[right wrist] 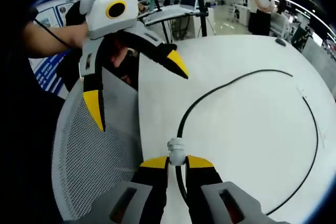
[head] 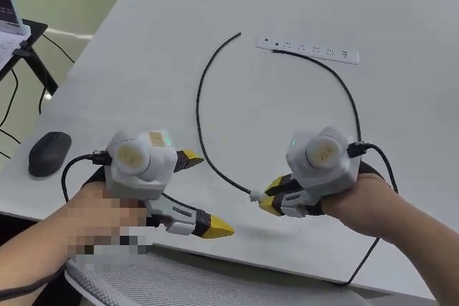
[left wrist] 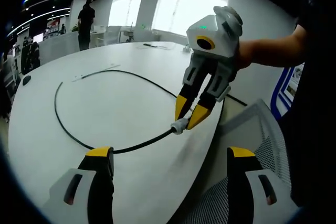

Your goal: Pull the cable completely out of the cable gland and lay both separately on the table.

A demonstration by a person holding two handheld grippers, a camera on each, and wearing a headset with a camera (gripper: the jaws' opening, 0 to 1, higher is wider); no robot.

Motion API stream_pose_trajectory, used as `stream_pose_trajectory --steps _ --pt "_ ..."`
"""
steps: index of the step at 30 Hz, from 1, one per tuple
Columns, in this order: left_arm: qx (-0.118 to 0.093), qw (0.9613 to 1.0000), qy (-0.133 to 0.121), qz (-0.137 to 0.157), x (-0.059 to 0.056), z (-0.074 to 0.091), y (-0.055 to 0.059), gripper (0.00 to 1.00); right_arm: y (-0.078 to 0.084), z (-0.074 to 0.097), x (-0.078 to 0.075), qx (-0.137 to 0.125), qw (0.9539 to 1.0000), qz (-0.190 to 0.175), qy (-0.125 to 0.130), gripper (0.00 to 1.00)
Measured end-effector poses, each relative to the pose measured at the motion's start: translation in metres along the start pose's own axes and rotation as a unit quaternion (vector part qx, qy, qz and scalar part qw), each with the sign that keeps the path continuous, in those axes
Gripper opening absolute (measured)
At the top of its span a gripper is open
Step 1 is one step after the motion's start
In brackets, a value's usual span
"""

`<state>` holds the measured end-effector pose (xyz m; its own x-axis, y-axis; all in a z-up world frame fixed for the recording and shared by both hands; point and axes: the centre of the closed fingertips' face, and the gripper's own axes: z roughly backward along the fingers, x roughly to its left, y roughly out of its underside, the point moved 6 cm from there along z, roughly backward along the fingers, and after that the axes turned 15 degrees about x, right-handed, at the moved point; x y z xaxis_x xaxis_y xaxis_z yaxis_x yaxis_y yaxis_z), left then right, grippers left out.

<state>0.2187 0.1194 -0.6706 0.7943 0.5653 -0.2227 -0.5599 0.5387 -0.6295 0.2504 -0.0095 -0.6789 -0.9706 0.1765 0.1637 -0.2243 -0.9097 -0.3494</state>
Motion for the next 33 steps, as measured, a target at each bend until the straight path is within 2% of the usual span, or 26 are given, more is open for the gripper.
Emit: stream_pose_trajectory --steps 3,5,7,11,16,20,27,33 --pt "-0.008 0.9999 0.006 -0.009 -0.003 0.002 -0.007 0.87 -0.006 0.006 0.001 0.004 0.9999 0.011 -0.001 0.06" --pt "-0.026 0.9991 0.009 -0.032 -0.005 0.003 -0.014 0.85 -0.011 0.012 0.003 0.004 0.9998 0.017 -0.003 0.06" --pt "-0.027 0.9991 0.013 -0.031 -0.007 0.003 -0.017 0.84 -0.015 0.017 0.005 0.006 0.9996 0.029 -0.004 0.06" --pt "-0.028 0.9983 0.018 -0.048 -0.008 0.002 -0.020 0.81 -0.019 0.022 0.008 0.015 0.9985 0.053 0.003 0.06" --pt "-0.035 0.9973 0.032 -0.056 -0.007 0.000 -0.023 0.77 -0.026 0.033 0.012 0.007 0.9978 0.065 0.002 0.06" --pt "-0.051 0.9956 0.046 -0.064 -0.007 -0.002 -0.029 0.72 -0.028 0.037 0.014 0.006 0.9969 0.078 -0.001 0.06" --pt "-0.062 0.9928 0.071 -0.074 -0.008 -0.005 -0.037 0.61 -0.026 0.042 0.013 -0.004 0.9953 0.095 -0.019 0.06" --pt "-0.071 0.9893 0.092 -0.088 -0.008 -0.007 -0.043 0.47 -0.023 0.047 0.013 -0.014 0.9906 0.131 -0.038 0.06"
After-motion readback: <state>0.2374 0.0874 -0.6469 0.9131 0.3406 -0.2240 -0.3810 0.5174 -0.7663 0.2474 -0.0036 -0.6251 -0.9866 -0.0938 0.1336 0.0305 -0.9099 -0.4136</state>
